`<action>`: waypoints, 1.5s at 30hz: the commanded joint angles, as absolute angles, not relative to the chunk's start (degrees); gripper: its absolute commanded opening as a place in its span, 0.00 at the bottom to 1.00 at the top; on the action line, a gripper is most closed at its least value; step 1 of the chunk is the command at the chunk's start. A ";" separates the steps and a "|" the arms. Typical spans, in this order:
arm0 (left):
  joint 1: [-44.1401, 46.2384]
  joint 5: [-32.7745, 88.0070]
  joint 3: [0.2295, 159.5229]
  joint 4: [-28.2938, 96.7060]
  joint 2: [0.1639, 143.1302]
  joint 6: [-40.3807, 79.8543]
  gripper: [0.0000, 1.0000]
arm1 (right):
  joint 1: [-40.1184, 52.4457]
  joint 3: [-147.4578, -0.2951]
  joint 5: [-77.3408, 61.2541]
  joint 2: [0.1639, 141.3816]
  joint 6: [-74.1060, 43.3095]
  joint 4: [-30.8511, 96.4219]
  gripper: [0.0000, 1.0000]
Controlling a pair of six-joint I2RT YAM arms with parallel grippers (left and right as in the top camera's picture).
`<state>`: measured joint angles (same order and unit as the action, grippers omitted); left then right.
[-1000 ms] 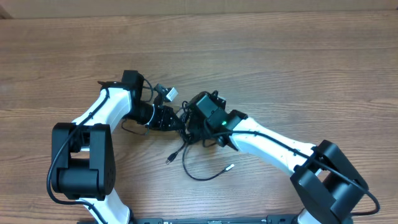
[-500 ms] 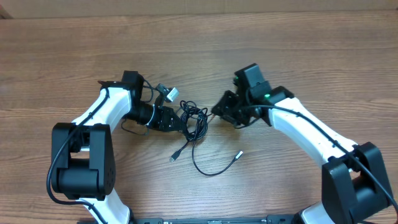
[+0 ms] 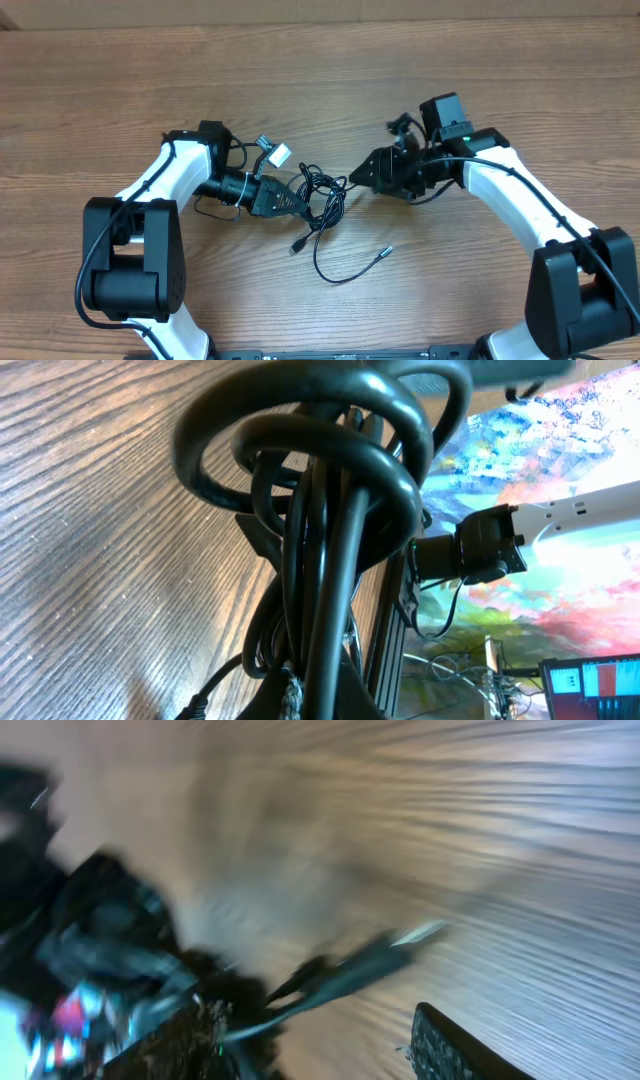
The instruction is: Untangle cables
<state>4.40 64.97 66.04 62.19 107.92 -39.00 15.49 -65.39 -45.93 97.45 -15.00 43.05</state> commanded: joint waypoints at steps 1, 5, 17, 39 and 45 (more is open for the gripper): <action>4.49 68.23 66.59 62.37 108.09 -41.36 0.04 | 16.05 -65.98 -53.80 96.33 -3.55 42.96 0.56; 4.51 68.27 66.59 62.37 108.09 -41.34 0.04 | 17.61 -65.98 -46.54 96.33 -3.55 42.19 0.45; 4.49 68.64 66.59 62.57 108.09 -41.34 0.04 | 21.04 -66.48 -35.51 95.94 -2.31 36.10 0.58; 4.49 62.74 66.59 59.51 108.09 -36.21 0.04 | 30.04 -66.46 5.10 95.85 -27.05 25.04 0.67; 4.51 48.95 66.59 53.74 108.09 -20.27 0.04 | 30.02 -66.46 4.89 95.85 -28.82 34.11 0.68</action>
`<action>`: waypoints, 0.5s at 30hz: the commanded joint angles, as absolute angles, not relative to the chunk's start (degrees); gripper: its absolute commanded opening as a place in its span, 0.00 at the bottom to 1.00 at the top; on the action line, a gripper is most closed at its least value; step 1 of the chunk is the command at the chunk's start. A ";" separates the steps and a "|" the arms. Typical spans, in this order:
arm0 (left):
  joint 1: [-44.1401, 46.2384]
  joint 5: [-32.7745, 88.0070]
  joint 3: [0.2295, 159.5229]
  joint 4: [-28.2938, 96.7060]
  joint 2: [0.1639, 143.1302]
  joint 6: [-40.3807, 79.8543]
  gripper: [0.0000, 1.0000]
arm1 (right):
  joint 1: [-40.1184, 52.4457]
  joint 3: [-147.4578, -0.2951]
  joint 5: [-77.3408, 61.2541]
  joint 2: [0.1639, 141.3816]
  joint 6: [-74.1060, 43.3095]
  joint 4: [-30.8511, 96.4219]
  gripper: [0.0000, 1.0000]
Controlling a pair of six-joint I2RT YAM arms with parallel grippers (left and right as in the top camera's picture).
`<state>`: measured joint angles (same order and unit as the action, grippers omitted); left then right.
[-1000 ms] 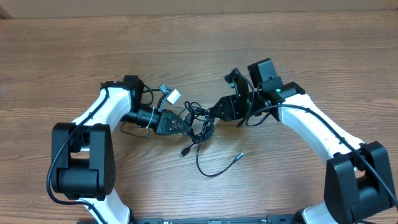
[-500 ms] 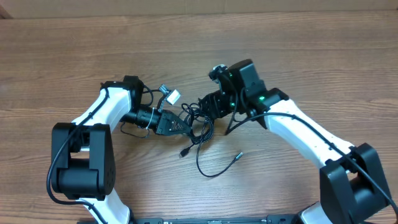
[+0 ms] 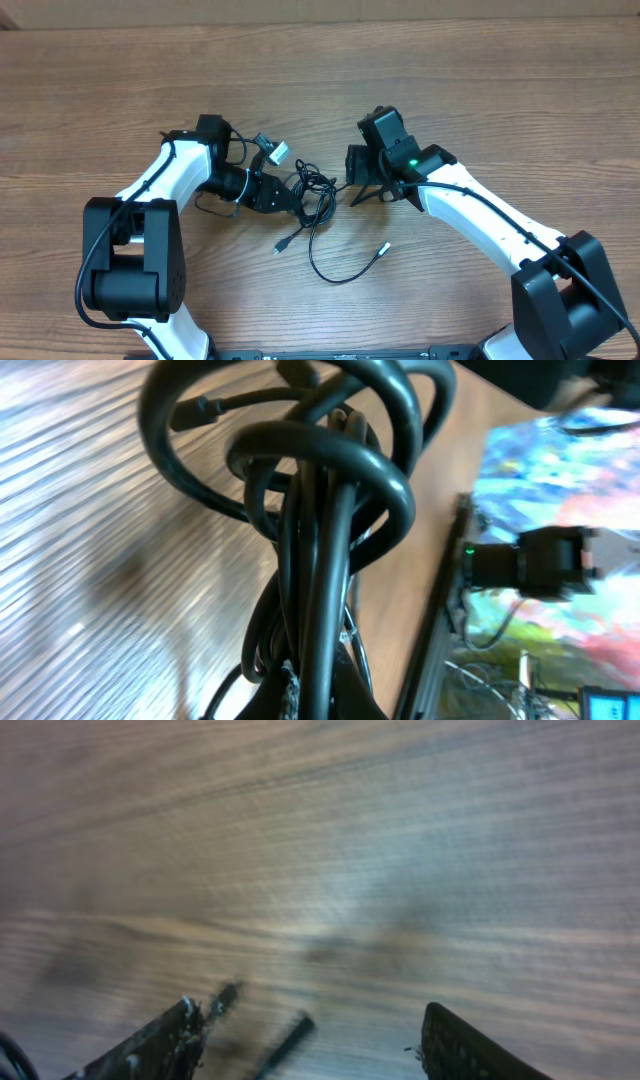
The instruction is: Untangle cables
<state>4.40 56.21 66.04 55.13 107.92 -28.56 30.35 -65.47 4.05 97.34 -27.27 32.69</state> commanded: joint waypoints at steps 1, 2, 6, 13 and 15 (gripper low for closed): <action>4.51 44.36 66.59 52.71 108.09 -16.01 0.04 | 30.02 -66.46 4.89 95.85 -29.95 35.40 0.68; 4.51 40.73 66.59 52.05 108.09 -12.38 0.04 | 30.02 -66.46 4.80 95.85 -31.97 36.75 0.69; 4.51 38.59 66.59 51.57 108.09 -9.58 0.04 | 30.02 -66.46 -7.66 95.85 -32.97 37.65 0.71; 4.51 40.53 66.59 51.55 108.09 -9.65 0.04 | 34.17 -63.53 -27.07 96.71 -42.17 38.57 0.65; 4.54 40.77 66.59 51.55 108.09 -9.65 0.04 | 35.94 -63.42 -27.20 96.92 -43.99 34.28 0.25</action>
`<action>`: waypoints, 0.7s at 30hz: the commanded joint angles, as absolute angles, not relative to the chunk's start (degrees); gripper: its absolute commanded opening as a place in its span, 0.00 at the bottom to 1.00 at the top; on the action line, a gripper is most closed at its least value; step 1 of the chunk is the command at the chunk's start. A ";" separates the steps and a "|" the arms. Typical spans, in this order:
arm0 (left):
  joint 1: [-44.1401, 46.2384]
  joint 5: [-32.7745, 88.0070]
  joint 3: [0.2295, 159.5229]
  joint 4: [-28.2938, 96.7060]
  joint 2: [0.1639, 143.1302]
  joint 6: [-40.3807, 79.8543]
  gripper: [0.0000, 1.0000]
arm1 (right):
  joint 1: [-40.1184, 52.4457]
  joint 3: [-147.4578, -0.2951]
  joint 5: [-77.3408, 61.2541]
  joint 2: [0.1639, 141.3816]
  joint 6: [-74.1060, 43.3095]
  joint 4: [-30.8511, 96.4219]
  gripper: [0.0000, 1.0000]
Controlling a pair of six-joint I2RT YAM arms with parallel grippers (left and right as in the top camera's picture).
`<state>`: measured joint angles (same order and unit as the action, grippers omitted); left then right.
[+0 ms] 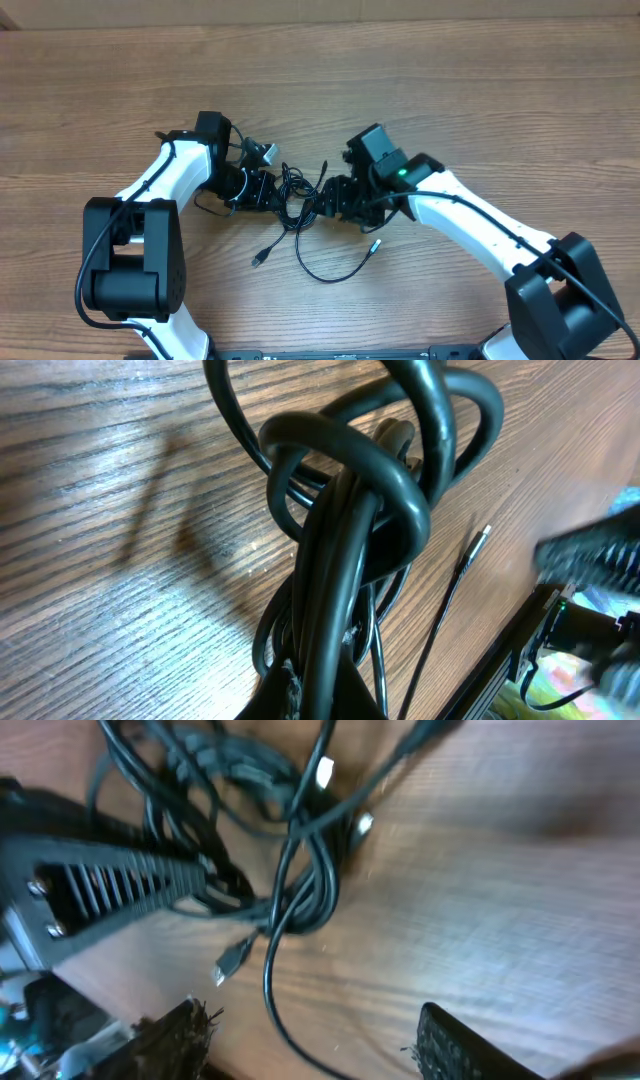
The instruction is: Untangle cables
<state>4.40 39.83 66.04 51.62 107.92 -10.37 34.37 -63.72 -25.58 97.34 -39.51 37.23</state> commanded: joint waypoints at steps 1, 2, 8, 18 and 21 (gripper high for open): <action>4.51 41.32 66.59 51.57 108.09 -9.89 0.04 | 36.80 -63.42 -27.20 96.95 -45.30 32.36 0.17; 4.51 41.91 66.59 51.57 108.09 -10.31 0.04 | 37.41 -63.42 -27.00 96.95 -46.92 31.22 0.13; 4.51 42.02 66.59 51.57 108.09 -10.24 0.04 | 40.51 -63.33 -16.21 99.22 -58.59 28.93 0.13; 4.51 42.04 66.59 51.55 108.09 -10.24 0.04 | 40.56 -63.33 -15.40 103.74 -60.47 21.76 0.15; 4.51 42.02 66.59 51.55 108.09 -10.24 0.04 | 40.56 -63.31 -12.99 103.74 -62.13 22.13 0.15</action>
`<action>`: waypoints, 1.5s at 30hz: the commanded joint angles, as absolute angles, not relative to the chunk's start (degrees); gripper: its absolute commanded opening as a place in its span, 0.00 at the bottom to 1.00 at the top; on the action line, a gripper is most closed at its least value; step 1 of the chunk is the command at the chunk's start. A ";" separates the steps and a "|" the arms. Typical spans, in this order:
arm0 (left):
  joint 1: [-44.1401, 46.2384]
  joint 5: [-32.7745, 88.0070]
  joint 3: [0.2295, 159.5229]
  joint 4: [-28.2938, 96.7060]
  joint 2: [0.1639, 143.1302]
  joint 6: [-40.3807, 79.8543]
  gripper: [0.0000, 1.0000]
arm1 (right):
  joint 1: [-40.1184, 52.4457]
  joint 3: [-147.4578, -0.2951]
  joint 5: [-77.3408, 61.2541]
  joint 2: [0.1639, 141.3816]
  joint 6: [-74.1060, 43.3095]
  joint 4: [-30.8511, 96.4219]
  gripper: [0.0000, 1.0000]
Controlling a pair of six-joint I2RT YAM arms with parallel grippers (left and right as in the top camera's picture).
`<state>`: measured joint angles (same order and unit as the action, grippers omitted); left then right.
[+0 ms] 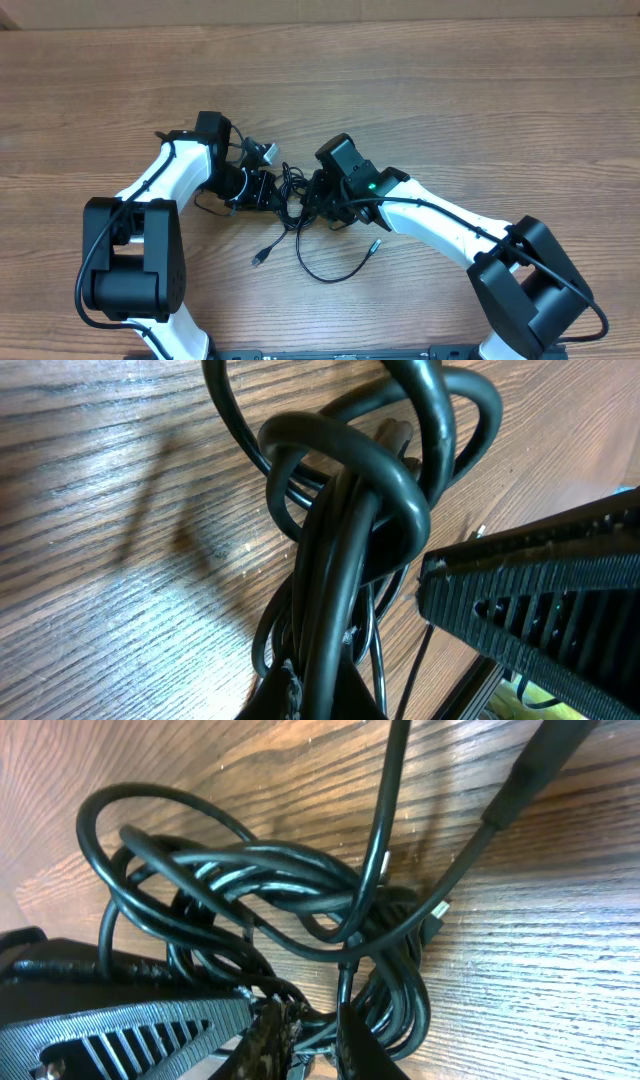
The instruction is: Untangle cables
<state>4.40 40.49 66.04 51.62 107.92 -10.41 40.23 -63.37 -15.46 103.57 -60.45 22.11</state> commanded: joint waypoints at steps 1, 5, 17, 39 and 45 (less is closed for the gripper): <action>4.51 42.04 66.59 51.55 108.09 -10.24 0.04 | 40.62 -63.31 -12.86 103.74 -62.83 22.22 0.15; 4.51 42.02 66.59 51.55 108.09 -10.24 0.04 | 42.46 -63.31 -10.33 103.74 -63.05 22.15 0.15; 4.51 42.02 66.59 51.55 108.09 -10.24 0.04 | 45.01 -63.31 -4.49 103.77 -63.24 22.63 0.17; 4.51 43.07 66.59 51.40 108.09 -10.20 0.04 | 45.80 -64.27 -11.20 107.02 -57.36 18.76 0.04; 4.51 38.15 66.59 50.06 108.09 -2.09 0.04 | 43.68 -65.78 -24.38 99.85 -51.96 23.31 0.04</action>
<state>4.40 40.38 66.04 50.70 107.92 -6.02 43.18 -63.86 -18.74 104.25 -55.13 22.41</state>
